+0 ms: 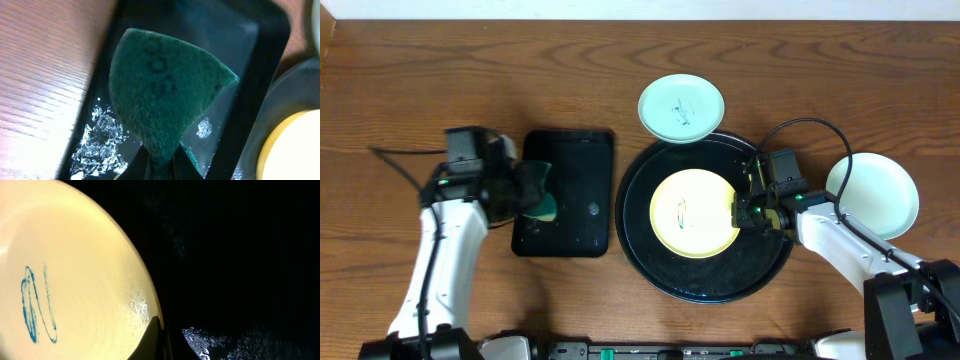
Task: Clean dirty plates on tray and stack at the side
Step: 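Wipe the yellow plate with the sponge in the left gripper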
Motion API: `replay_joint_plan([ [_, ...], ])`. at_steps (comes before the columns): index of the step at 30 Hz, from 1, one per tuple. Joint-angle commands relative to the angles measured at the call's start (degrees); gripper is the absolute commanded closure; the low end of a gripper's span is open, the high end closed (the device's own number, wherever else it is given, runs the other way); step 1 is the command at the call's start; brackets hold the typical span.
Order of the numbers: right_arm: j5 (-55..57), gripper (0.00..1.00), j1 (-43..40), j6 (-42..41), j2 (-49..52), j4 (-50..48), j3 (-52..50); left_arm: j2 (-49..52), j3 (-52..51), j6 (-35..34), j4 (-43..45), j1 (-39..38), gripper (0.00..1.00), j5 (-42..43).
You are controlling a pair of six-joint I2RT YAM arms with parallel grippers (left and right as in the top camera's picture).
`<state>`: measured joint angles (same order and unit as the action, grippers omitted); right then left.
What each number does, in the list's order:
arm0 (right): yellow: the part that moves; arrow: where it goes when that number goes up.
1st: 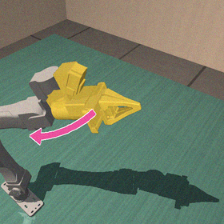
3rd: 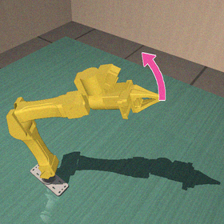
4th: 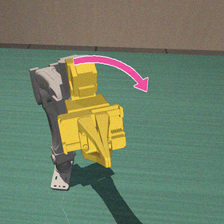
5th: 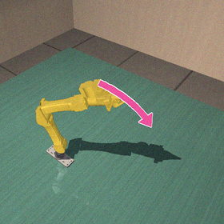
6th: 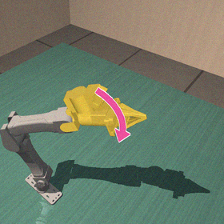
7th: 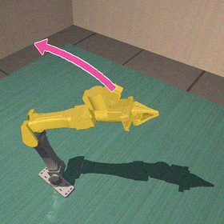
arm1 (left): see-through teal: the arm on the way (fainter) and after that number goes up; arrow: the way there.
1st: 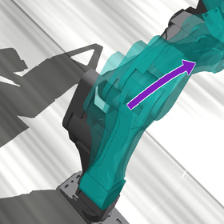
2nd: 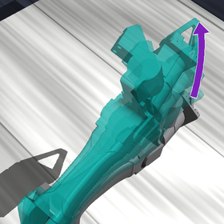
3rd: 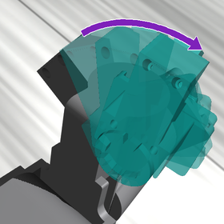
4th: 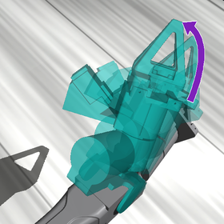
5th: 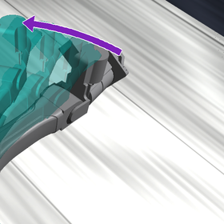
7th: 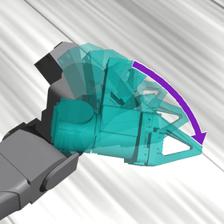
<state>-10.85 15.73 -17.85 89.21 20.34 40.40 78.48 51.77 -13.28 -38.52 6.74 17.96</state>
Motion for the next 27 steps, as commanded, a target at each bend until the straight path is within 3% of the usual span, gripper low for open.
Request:
replay_joint_plan([
  [1, 0.5, 0.99, 0.5, -0.8, -0.1, 0.0, -0.1, 1.7, 0.1, -1.7, 0.2, -7.6, 0.93, -9.0],
  [12, 0.5, 0.99, 0.5, -0.8, -0.1, 0.1, -0.1, 6.2, 11.0, -0.8, -3.8, -25.4, 0.93, -9.4],
  [19, 0.2, 0.99, 0.5, -0.8, -0.1, 0.2, -0.1, 9.8, 11.1, -6.2, 8.6, -41.0, 0.92, -9.4],
  [27, 0.3, 0.99, 0.5, -0.8, -0.1, 0.9, -0.1, 18.7, 11.1, -14.3, 18.4, -49.4, 0.92, -9.4],
])
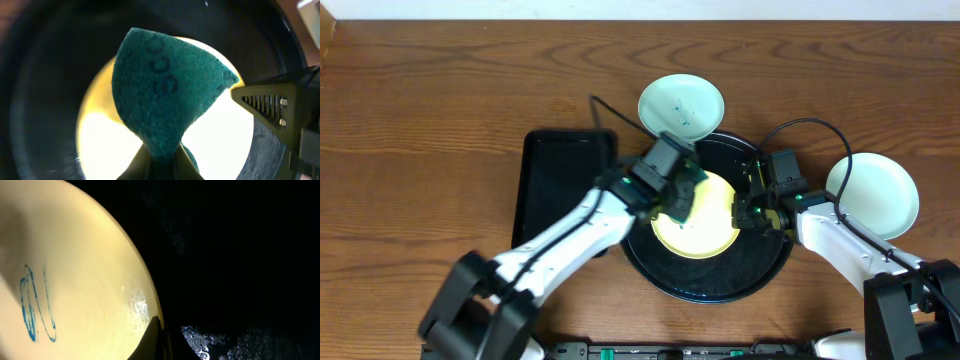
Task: Clean dirty plates on tray and stack at the side
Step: 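Wipe the yellow plate with the sponge in the left gripper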
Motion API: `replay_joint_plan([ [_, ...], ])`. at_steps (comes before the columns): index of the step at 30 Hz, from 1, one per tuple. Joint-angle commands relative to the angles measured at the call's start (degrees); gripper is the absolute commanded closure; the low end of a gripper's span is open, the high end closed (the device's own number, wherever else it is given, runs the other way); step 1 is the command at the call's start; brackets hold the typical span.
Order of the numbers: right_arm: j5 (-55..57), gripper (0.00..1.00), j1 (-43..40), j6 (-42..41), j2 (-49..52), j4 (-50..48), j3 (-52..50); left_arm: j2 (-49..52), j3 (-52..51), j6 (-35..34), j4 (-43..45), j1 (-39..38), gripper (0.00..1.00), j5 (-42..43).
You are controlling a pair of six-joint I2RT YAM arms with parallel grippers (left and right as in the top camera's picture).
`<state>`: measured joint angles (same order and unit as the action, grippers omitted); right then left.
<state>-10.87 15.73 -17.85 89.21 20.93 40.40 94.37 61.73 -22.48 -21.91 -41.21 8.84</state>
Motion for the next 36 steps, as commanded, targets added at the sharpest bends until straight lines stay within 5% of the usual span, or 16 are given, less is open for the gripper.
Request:
replay_joint_plan([
  [1, 0.3, 0.99, 0.5, -0.8, -0.1, 0.3, -0.1, 4.1, 1.1, -6.3, 2.8, -2.0, 0.92, -0.3],
  [7, 0.3, 0.99, 0.5, -0.8, -0.1, 0.7, -0.1, 10.4, 1.1, -7.6, 5.3, -4.3, 0.92, -0.6],
  [14, 0.3, 0.99, 0.5, -0.8, -0.1, 0.8, -0.1, 10.7, 1.1, -7.6, -4.2, -1.5, 0.92, -11.4],
  [25, 0.3, 0.99, 0.5, -0.8, -0.1, 0.8, -0.1, 0.8, 1.6, -4.4, 1.3, -0.6, 0.92, 0.0],
  [36, 0.3, 0.99, 0.5, -0.8, -0.1, 0.8, -0.1, 11.1, 1.4, -5.5, 2.7, -4.7, 0.92, 5.5],
])
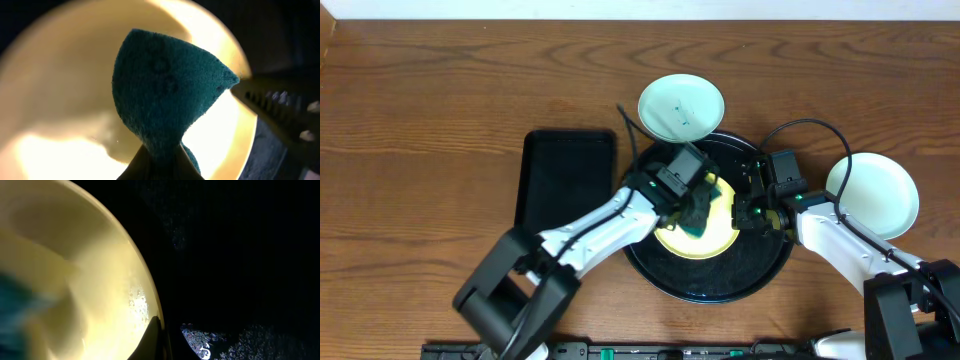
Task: Clean dirty plates on tray and stack at the side
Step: 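Wipe the yellow plate with the sponge in the left gripper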
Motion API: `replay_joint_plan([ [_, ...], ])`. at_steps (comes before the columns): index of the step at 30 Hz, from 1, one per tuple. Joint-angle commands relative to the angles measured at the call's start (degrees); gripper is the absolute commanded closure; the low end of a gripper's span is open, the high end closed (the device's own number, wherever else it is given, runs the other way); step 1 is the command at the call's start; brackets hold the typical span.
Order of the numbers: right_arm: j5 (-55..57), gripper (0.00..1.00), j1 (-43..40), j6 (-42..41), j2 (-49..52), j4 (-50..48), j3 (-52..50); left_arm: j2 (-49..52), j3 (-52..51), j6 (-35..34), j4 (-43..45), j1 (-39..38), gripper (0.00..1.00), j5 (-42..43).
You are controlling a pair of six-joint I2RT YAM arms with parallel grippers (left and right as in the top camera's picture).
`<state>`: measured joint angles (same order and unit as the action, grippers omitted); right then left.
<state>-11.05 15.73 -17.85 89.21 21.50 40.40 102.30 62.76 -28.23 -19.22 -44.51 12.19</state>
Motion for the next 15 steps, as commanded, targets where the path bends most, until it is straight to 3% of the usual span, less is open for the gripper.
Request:
replay_joint_plan([
  [1, 0.5, 0.99, 0.5, -0.8, -0.1, 0.2, -0.1, 3.8, 0.4, 0.3, -0.1, -1.5, 0.92, 2.1],
  [7, 0.5, 0.99, 0.5, -0.8, -0.1, 0.5, -0.1, 4.7, 0.4, 0.3, -5.4, 0.0, 0.91, -11.6],
  [8, 0.5, 0.99, 0.5, -0.8, -0.1, 0.5, -0.1, 4.7, 0.4, 0.3, -5.9, 0.6, 0.87, -12.9],
  [15, 0.5, 0.99, 0.5, -0.7, -0.1, 0.5, -0.1, 0.6, 0.6, 4.1, -6.4, 5.4, 0.89, -7.2],
])
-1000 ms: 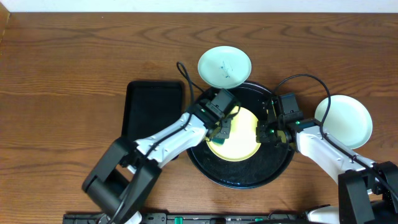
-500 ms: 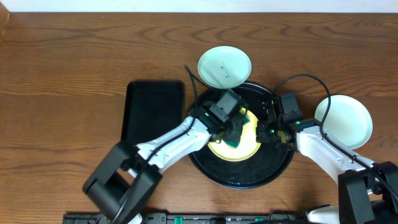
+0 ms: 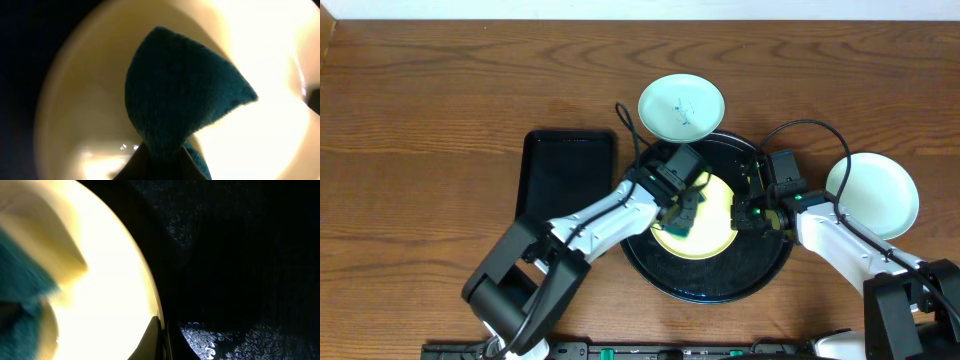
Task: Clean dirty plates on tray and stack at the side
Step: 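Wipe the yellow plate with the sponge in the left gripper, then return the sponge to the black tray with the left gripper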
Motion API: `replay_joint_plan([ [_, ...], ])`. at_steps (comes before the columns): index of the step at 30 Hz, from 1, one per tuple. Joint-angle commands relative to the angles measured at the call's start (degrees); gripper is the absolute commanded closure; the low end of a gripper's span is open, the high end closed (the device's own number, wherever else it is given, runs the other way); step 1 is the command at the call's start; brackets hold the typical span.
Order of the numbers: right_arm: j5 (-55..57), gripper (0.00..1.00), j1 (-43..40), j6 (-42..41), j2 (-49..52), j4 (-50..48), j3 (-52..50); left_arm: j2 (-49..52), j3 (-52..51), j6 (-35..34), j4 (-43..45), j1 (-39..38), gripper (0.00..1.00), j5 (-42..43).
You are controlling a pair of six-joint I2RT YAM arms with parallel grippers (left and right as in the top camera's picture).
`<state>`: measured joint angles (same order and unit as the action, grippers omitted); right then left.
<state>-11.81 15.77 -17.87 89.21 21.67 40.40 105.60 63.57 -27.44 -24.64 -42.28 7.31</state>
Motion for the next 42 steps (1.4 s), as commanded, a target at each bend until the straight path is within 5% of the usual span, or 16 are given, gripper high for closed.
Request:
replay_joint_plan([
  [1, 1.3, 0.99, 0.4, -0.7, -0.1, 0.4, -0.1, -4.7, -0.2, 3.5, -1.1, 3.7, 0.89, -0.7],
  [7, 1.3, 0.99, 0.4, -0.7, -0.1, 0.4, -0.1, -15.8, -0.2, 6.6, -5.0, 5.7, 0.89, -0.1],
  [12, 1.3, 0.99, 0.4, -0.7, -0.1, 0.4, -0.1, -23.6, -0.2, 9.6, -12.6, 14.8, 0.89, -0.7],
  [19, 1.3, 0.99, 0.4, -0.7, -0.1, 0.4, -0.1, -23.0, -1.7, 12.7, -16.4, 27.7, 0.89, -0.6],
  [30, 1.3, 0.99, 0.4, -0.7, -0.1, 0.4, -0.1, -13.5, -4.6, 14.8, -16.3, 33.6, 0.91, 0.0],
  [31, 1.3, 0.99, 0.4, -0.7, -0.1, 0.4, -0.1, -12.2, -4.6, 14.8, -16.3, 33.7, 0.65, 0.0],
  [33, 1.3, 0.99, 0.4, -0.7, -0.1, 0.4, -0.1, -11.1, -4.6, 14.8, -16.3, 33.7, 0.46, 0.0],
  [42, 1.3, 0.99, 0.4, -0.7, -0.1, 0.4, -0.1, -10.1, -4.6, 14.8, -12.7, 33.7, 0.34, -0.9],
])
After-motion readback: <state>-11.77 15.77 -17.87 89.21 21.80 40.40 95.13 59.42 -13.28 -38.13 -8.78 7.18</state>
